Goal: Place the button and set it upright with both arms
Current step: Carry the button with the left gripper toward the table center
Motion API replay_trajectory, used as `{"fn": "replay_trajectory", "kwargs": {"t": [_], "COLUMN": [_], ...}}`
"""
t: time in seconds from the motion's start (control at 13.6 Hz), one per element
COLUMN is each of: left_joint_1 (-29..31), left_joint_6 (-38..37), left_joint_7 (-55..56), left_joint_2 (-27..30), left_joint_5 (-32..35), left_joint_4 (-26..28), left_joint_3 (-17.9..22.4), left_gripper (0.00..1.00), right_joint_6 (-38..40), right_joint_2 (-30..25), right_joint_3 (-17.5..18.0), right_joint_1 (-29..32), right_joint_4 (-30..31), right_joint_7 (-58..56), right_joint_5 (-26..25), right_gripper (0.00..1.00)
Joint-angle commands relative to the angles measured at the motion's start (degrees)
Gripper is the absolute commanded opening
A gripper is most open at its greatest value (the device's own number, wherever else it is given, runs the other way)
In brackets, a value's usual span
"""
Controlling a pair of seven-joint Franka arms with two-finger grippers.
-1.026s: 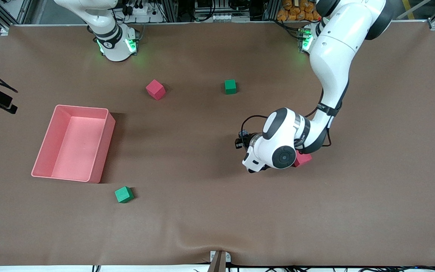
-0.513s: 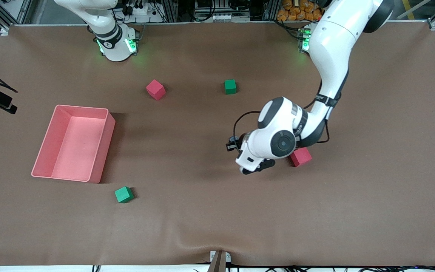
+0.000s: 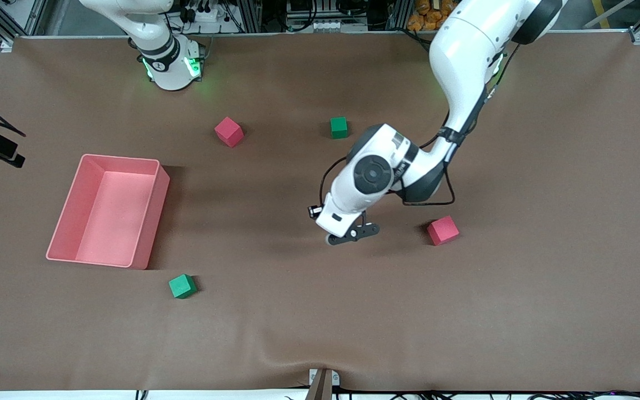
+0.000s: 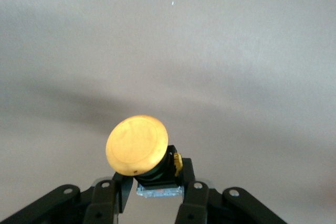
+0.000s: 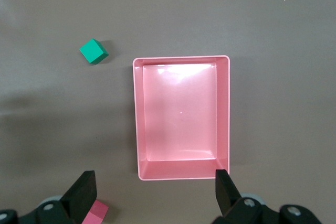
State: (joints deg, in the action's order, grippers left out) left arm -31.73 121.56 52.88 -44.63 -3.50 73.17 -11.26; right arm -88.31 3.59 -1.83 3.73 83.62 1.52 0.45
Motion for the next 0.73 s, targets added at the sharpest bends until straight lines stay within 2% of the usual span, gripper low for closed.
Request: {"fn": "replay_trajectory", "kwargs": {"t": [0.0,0.37,0.66], "left_joint_1": [-2.3,-4.7,-8.4], "left_joint_6": [1.0,2.8,3.8], "left_joint_7": [4.7,12.5,23.4], "left_joint_2": [0.6,-0.5,-2.6], "left_joint_5": [8.1,20.7,32.5], "left_joint_4": [0.3,0.5,0.7], "left_joint_3": [0.9,0.8,1.4], "left_gripper": [0.00,0.00,0.00], "right_joint_6": [0.0,0.0,-0.1], "right_joint_2": [0.3,0.3,0.3], "right_joint_3": [0.9,0.8,0.8], "right_joint_1": [1.4,1.4,1.4], "right_joint_4": [-0.4,-0.4,-0.4], "right_joint_7": [-0.5,-0.5,-0.5], "right_joint_5": [0.3,0.3,0.4], "right_gripper": [1.00,1.00,1.00]}}
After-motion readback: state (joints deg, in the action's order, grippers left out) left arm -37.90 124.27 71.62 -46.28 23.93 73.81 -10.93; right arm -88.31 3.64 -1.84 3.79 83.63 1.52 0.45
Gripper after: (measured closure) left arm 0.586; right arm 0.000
